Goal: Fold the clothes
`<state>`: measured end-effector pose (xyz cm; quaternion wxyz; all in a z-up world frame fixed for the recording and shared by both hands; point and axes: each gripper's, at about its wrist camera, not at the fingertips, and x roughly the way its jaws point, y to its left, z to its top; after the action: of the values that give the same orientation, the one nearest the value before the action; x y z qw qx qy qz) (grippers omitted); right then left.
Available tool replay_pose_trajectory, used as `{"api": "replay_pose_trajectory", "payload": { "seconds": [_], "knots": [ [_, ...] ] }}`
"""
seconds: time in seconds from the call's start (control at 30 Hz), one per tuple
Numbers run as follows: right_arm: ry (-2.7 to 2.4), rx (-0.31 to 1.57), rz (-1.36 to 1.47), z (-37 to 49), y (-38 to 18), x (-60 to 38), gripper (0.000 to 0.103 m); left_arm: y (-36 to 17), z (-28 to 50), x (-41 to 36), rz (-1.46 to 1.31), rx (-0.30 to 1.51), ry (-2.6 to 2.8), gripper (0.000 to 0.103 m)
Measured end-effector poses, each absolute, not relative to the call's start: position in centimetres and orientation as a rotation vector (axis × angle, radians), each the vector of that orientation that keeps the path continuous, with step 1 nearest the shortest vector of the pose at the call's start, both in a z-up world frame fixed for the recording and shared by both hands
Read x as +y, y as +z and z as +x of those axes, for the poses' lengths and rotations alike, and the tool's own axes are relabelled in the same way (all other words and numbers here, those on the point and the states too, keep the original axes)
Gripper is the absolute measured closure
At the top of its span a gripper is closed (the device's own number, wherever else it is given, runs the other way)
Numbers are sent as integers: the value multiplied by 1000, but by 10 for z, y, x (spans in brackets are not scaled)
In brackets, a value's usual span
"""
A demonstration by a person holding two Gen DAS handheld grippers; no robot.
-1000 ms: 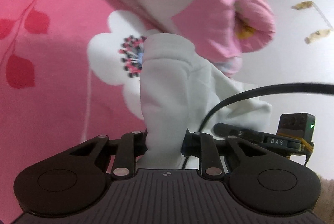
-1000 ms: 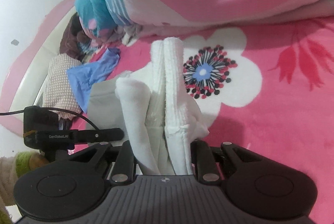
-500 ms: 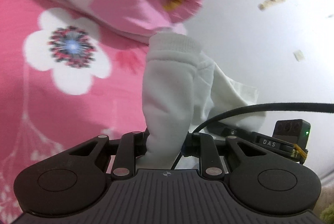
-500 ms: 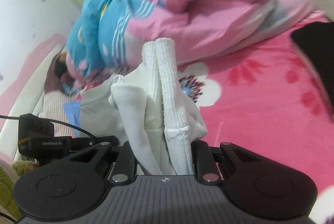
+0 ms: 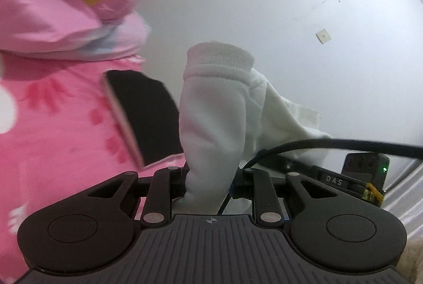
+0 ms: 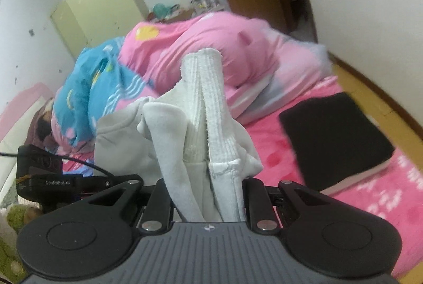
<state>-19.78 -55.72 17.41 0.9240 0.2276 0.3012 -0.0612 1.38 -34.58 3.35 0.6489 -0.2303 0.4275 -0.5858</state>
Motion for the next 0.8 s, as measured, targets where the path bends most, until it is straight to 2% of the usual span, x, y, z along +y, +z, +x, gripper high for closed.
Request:
{"api": "replay_pose_trajectory", "payload": {
  "seconds": [0.43,0.8],
  "knots": [
    [41,606,523,-175,185,-770,85,60,13,-500,-566,939,-1213,82],
    [149,680,582,-119,165,-866,85,52,45,-561,-604,963,-1141,82]
  ]
}}
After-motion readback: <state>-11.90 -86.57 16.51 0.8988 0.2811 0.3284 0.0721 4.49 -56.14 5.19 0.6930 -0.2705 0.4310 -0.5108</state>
